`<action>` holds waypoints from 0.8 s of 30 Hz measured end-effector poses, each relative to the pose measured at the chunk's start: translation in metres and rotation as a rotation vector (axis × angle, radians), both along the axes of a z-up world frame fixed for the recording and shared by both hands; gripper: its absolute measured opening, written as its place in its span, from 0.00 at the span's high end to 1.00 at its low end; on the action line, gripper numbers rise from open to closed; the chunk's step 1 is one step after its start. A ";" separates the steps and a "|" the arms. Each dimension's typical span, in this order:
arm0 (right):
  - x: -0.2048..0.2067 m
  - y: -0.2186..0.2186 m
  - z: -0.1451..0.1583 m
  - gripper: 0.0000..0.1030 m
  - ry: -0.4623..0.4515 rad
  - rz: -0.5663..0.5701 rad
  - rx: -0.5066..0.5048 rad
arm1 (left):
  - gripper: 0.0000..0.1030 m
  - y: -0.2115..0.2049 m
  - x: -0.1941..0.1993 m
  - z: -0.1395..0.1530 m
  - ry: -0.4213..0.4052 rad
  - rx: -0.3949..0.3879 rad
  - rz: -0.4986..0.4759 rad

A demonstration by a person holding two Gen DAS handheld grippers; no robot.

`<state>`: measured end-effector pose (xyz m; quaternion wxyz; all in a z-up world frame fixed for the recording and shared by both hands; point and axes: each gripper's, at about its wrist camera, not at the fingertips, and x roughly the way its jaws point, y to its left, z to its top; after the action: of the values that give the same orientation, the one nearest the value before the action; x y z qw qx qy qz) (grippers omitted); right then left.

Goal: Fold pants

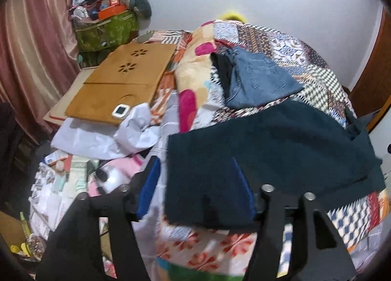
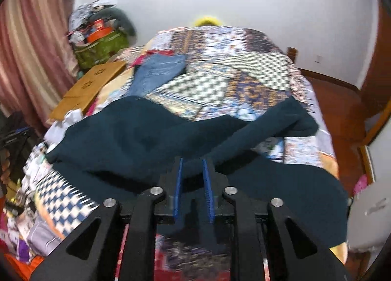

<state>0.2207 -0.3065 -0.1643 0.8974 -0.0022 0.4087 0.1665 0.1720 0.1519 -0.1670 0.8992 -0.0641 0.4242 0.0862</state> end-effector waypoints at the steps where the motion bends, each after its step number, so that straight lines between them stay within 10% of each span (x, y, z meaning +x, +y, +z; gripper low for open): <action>1: 0.006 -0.007 0.000 0.70 0.002 -0.025 -0.006 | 0.34 -0.005 0.007 0.001 -0.005 0.001 -0.009; 7: 0.040 -0.033 0.005 0.42 -0.014 -0.111 -0.050 | 0.20 -0.037 0.061 0.007 0.002 0.011 -0.090; 24: 0.209 -0.102 -0.048 0.41 0.140 -0.294 -0.080 | 0.14 -0.101 0.198 -0.014 0.030 0.016 -0.216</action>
<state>0.4299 -0.4085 -0.2121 0.8806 0.0333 0.4724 0.0168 0.3700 0.0509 -0.1810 0.8972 -0.0094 0.4415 -0.0067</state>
